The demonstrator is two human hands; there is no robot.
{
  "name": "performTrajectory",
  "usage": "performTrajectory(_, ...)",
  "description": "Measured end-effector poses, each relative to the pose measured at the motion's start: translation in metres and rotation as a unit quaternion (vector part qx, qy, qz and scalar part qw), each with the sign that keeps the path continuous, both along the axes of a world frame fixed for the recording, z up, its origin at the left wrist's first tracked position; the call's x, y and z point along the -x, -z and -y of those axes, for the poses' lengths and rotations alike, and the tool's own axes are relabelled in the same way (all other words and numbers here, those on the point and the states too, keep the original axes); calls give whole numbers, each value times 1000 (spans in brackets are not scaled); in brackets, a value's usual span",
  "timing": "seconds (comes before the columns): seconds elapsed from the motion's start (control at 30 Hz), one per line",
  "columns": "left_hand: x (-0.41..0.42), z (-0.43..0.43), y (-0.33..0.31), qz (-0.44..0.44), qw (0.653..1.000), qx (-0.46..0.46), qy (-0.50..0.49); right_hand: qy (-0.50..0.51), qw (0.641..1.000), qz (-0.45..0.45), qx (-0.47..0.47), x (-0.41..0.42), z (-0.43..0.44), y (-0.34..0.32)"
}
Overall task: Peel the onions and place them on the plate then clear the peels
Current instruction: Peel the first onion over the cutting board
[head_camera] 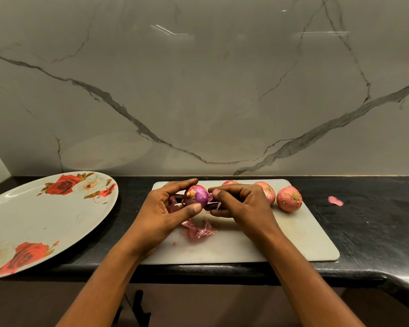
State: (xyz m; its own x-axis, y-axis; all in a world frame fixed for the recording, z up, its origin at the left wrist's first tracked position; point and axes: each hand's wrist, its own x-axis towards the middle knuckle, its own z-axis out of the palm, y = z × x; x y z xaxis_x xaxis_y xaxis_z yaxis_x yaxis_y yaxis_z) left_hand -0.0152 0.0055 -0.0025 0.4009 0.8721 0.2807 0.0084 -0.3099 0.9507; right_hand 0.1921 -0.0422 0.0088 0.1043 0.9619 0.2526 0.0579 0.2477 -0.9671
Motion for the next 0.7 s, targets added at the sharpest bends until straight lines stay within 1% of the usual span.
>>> performTrajectory(0.17, 1, 0, -1, -4, 1000, 0, -3, -21, 1000, 22, 1, -1, 0, 2)
performTrajectory(0.3, 3, -1, 0, -1, 1000, 2, -19, -17, 1000, 6, -1, -2, -5, 6)
performTrajectory(0.43, 5, -2, 0, 35, 999, 24, -7, -4, 1000, -6, 10, -4, -7, 9)
performTrajectory(0.6, 3, -2, -1, 71, 997, 42, 6, 22, 999, 11, 23, -5, -10, 12)
performTrajectory(0.7, 3, -2, -3, 89, 994, 57, 4, 39, 999, 6, 28, -4, -11, 11)
